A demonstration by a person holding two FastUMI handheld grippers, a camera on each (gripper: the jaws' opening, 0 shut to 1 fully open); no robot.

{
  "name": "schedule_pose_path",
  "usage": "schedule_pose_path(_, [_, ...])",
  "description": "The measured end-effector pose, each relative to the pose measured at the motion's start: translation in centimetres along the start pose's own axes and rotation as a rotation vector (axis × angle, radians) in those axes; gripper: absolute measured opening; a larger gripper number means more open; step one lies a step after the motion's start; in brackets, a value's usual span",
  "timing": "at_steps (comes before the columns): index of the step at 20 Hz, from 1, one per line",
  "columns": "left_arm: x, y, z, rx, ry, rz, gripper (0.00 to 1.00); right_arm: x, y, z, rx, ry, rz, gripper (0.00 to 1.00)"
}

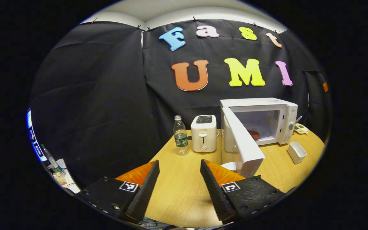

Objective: Open the microwave oven with the left hand, put the food in, and close the microwave oven.

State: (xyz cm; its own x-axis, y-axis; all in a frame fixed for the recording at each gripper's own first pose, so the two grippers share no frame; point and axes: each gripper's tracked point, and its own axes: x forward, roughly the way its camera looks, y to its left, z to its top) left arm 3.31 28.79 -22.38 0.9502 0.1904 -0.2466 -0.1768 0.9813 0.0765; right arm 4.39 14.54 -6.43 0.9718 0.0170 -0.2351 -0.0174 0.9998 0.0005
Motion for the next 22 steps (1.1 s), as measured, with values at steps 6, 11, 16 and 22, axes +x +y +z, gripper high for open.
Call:
schedule_pose_path(6, [2.3, 0.0, -1.7, 0.008, 0.019, 0.003, 0.0, -0.2, -0.8, -0.6, 0.003, 0.017, 0.002, 0.99])
schedule_pose_path(11, [3.0, -2.0, -3.2, 0.044, 0.053, -0.024, 0.0, -0.4, -2.1, -1.2, 0.021, 0.038, -0.013, 0.99])
schedule_pose_path(16, [2.3, -5.0, -3.9, 0.055, 0.061, -0.077, 0.0, -0.4, -3.7, -1.2, 0.024, 0.039, -0.026, 0.99])
schedule_pose_path(22, [1.1, -11.7, -3.5, 0.035, 0.056, -0.167, 0.0, 0.1, -5.3, -0.7, 0.016, 0.04, -0.018, 0.99])
